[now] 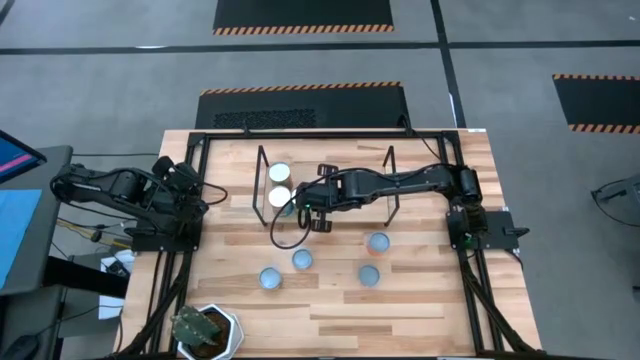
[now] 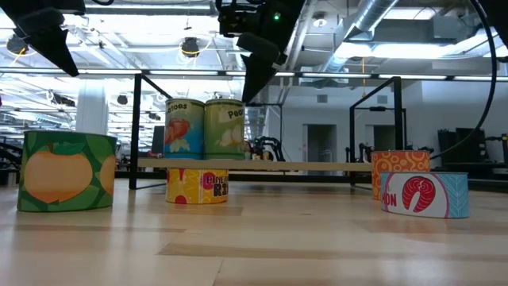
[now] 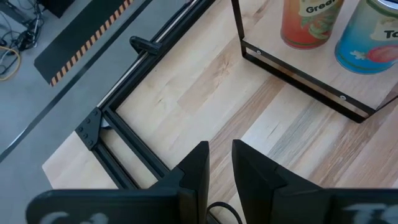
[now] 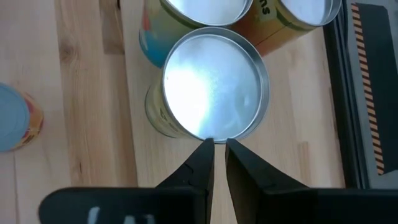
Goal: Pick and place cans onto a shelf
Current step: Adjust the canned goods on the shelf, then put the canned saucy meatballs on the shelf
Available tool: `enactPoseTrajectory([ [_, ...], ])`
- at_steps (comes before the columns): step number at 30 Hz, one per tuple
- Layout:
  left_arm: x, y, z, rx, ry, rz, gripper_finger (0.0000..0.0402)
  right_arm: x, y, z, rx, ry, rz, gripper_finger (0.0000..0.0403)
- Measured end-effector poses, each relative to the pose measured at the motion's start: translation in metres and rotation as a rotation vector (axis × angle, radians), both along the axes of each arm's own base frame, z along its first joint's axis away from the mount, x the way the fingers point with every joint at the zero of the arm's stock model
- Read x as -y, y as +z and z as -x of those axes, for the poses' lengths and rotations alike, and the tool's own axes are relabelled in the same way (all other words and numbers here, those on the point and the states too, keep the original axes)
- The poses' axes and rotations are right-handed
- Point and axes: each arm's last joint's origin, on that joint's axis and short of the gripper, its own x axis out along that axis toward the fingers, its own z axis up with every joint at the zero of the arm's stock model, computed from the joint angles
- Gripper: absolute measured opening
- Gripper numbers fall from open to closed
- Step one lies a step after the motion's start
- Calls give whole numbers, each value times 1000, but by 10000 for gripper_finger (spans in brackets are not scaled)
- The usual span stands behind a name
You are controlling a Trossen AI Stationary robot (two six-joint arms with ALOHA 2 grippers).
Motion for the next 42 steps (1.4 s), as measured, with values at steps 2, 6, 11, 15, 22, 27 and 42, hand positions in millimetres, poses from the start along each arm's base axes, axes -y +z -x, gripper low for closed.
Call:
enactPoseTrajectory([
  [2, 0, 0, 0, 0, 0, 0, 61, 0, 0, 0, -1, 0, 0, 65],
  [6, 0, 0, 0, 0, 0, 0, 61, 0, 0, 0, 0, 0, 0, 65],
  [11, 0, 0, 0, 0, 0, 0, 61, -4, 12, 1, 9, 7, 13, 65],
  [15, 0, 0, 0, 0, 0, 0, 61, -25, 48, 12, 51, 54, 2, 65],
  [22, 0, 0, 0, 0, 0, 0, 61, -82, 51, 60, -203, 41, -130, 65],
  [27, 0, 0, 0, -1, -1, 7, 61, -112, 41, 82, -265, -75, -34, 65],
  [42, 1, 1, -5, 83, 28, 36, 61, -143, -37, 164, -481, -260, 141, 65],
])
